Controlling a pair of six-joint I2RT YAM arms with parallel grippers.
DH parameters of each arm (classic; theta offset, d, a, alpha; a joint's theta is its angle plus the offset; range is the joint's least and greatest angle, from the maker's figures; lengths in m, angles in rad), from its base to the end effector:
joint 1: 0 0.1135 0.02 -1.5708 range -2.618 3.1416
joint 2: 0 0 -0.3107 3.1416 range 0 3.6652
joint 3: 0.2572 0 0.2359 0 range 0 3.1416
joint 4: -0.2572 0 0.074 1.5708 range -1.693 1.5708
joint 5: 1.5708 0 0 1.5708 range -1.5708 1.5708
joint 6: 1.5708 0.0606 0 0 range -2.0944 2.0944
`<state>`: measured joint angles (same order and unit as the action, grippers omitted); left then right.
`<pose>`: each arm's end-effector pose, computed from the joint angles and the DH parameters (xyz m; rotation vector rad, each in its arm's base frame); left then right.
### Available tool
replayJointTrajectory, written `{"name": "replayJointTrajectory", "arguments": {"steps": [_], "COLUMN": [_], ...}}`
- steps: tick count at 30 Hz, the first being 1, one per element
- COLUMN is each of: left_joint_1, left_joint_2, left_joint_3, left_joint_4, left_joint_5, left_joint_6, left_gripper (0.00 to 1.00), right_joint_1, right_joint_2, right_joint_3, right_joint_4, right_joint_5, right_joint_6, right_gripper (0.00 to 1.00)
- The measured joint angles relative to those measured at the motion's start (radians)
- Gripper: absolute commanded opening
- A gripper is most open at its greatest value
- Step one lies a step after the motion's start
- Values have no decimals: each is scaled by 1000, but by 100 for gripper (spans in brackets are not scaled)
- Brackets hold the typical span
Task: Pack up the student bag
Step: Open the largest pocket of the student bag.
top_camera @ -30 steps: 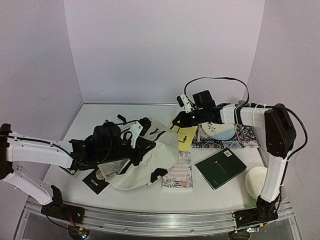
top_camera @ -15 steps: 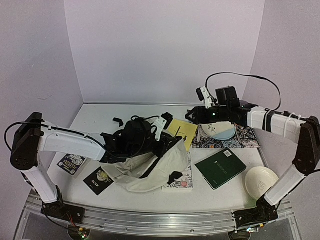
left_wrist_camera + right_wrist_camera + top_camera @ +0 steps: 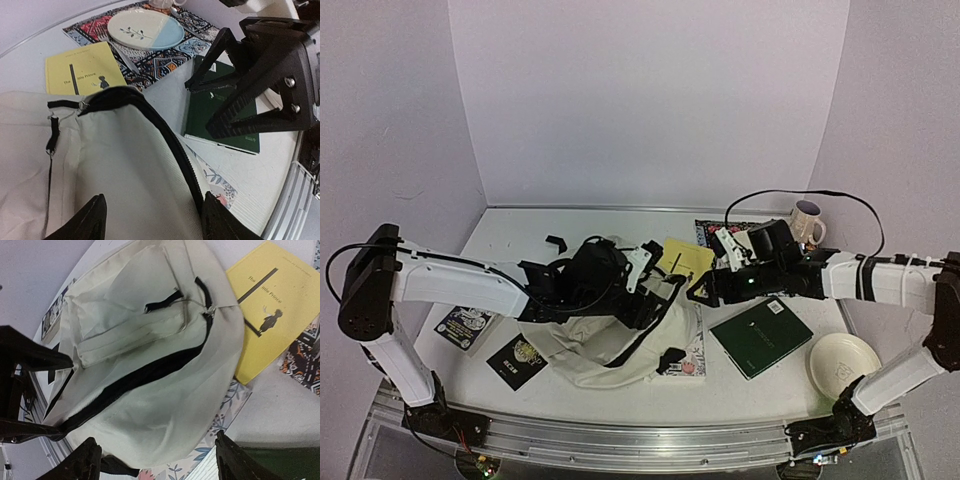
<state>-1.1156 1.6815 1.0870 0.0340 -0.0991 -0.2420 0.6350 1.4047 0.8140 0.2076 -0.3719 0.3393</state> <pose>0.1771 -0.3483 0.2728 0.8791 2.0259 -0.6813 0.2386 0.2031 0.2939 -0.5587 1.9864 0.9872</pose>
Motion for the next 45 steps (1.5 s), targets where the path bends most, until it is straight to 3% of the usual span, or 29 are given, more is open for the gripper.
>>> {"name": "replayJointTrajectory", "arguments": {"steps": [8, 19, 22, 28, 35, 40, 45], "left_joint_1": [0, -10, -20, -29, -30, -30, -25], "left_joint_2": [-68, -22, 38, 79, 67, 31, -13], "left_joint_3": [0, 51, 101, 158, 183, 190, 195], "left_joint_4": [-64, -167, -224, -328, -402, -447, -474], "left_joint_5": [61, 61, 39, -54, -178, -255, -355], "left_joint_6": [-39, -40, -22, 6, 5, 7, 27], "left_gripper": [78, 73, 66, 35, 26, 1, 0], "right_joint_1": [75, 75, 75, 77, 77, 77, 80], "right_joint_2": [51, 131, 134, 152, 185, 216, 223], "right_joint_3": [-11, -11, -11, -11, -20, -33, -37], "right_joint_4": [62, 82, 85, 94, 112, 115, 115], "right_joint_5": [-13, 39, 52, 75, 118, 165, 207], "right_joint_6": [20, 30, 30, 33, 33, 43, 52], "right_gripper": [79, 69, 68, 67, 64, 64, 64]}}
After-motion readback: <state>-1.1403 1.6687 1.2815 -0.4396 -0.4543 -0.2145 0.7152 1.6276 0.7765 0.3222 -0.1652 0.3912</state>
